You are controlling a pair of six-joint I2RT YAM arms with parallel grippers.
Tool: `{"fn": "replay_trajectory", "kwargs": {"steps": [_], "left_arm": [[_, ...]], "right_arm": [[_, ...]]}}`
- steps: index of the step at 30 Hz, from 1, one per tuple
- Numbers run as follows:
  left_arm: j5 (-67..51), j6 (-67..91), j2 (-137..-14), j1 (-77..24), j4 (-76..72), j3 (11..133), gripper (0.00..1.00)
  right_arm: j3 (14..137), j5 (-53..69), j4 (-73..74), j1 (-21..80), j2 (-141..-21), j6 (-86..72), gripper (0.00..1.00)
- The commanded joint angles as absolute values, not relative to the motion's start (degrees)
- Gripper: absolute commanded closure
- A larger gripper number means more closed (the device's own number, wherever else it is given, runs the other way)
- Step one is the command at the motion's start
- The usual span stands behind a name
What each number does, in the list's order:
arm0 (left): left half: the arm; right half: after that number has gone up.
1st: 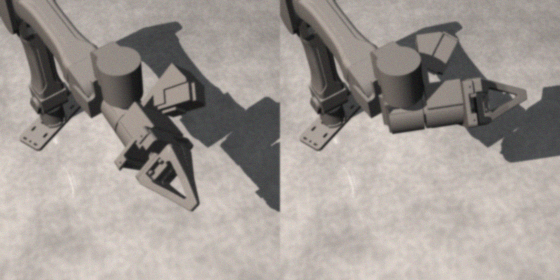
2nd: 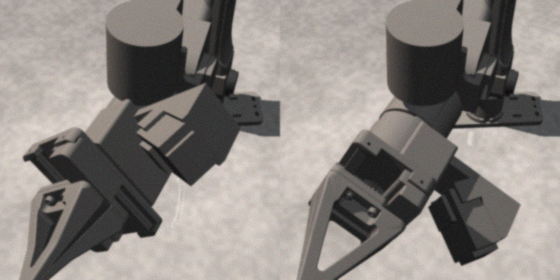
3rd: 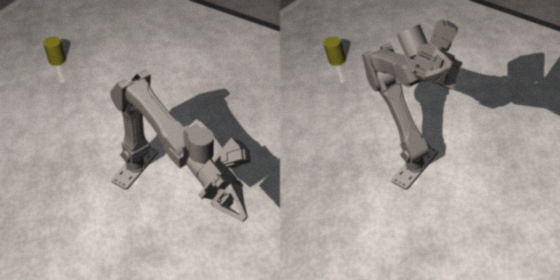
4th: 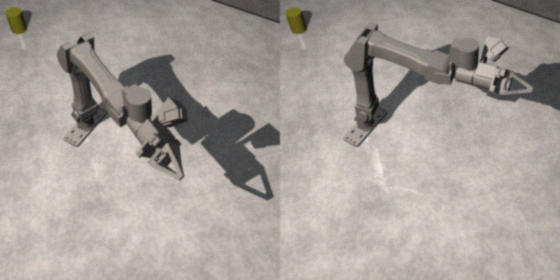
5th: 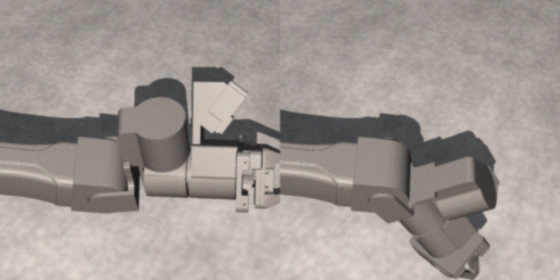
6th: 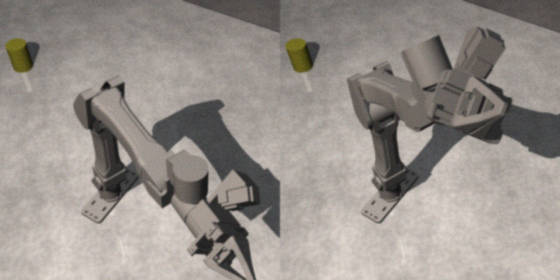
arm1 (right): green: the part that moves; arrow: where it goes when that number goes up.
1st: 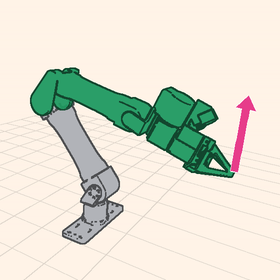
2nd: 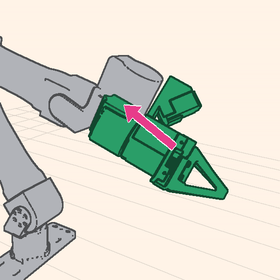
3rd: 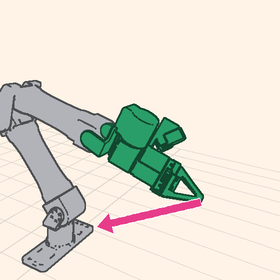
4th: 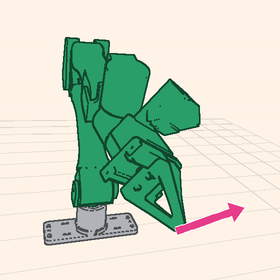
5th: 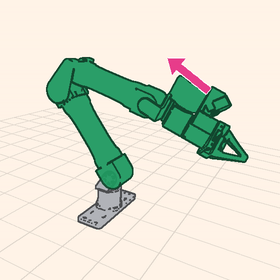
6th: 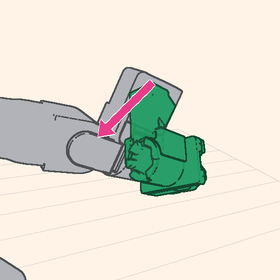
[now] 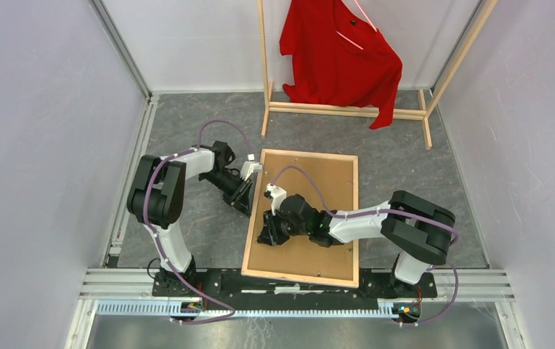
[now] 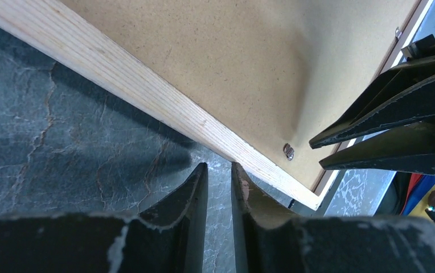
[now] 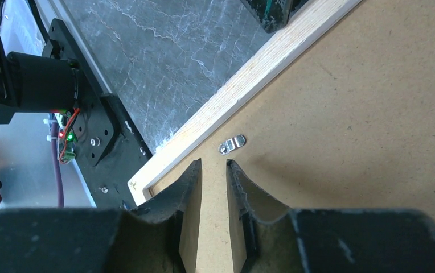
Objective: Put the photo into the frame
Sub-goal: Install the photo frame at the center of the board.
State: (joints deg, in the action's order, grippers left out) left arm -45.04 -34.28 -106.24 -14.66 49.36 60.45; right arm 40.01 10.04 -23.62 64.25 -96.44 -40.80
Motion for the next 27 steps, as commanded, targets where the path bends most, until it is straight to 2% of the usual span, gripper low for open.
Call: {"fn": "replay_trajectory", "kwargs": {"steps": [1, 27], "left_arm": [[-42.32, -33.59, -106.59, -15.21, 46.03, 61.79, 0.73], [-40.26, -33.60, -106.14, -16.17, 45.33, 61.46, 0.83]], "right_arm": [[41.48, 8.39, -26.15, 65.15, -97.41, -41.04, 0.72], [42.80, 9.04, -27.05, 65.04, -101.78, -43.07, 0.71]]}}
